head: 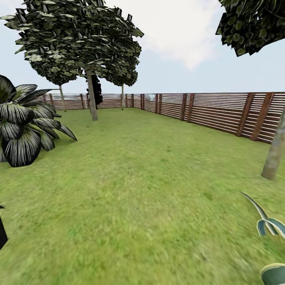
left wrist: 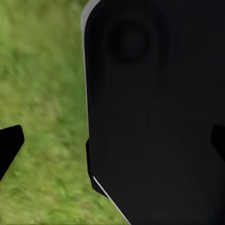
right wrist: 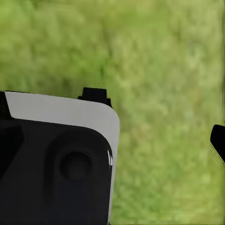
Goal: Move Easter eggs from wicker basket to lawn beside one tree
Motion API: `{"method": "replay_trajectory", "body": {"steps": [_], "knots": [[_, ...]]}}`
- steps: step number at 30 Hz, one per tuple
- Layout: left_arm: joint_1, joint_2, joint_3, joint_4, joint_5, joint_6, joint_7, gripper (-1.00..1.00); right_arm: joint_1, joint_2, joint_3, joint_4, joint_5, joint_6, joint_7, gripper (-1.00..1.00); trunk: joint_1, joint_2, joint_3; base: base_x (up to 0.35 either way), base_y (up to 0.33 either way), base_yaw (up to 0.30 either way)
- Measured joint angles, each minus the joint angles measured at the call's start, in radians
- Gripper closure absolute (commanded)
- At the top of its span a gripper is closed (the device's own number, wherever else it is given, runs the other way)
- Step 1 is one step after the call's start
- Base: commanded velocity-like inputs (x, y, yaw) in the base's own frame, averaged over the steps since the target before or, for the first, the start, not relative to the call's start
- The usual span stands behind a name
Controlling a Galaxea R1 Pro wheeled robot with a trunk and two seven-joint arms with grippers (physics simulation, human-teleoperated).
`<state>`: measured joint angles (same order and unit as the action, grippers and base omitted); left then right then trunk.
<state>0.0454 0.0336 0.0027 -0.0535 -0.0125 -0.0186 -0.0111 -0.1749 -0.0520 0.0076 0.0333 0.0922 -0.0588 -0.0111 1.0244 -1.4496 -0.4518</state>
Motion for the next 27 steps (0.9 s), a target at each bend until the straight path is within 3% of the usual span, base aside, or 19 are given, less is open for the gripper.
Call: {"method": "replay_trajectory", "body": {"steps": [21,27], "knots": [[0.0,0.001,0.0,0.0,0.0,0.0,0.0,-1.0,0.0,-0.002,0.0,0.0,0.0,0.0,0.0,-1.0,0.0,0.0,0.0,0.337,0.0,0.0],[0.0,0.001,0.0,0.0,0.0,0.0,0.0,-1.0,0.0,-0.002,0.0,0.0,0.0,0.0,0.0,-1.0,0.0,0.0,0.0,0.337,0.0,-0.189]]}}
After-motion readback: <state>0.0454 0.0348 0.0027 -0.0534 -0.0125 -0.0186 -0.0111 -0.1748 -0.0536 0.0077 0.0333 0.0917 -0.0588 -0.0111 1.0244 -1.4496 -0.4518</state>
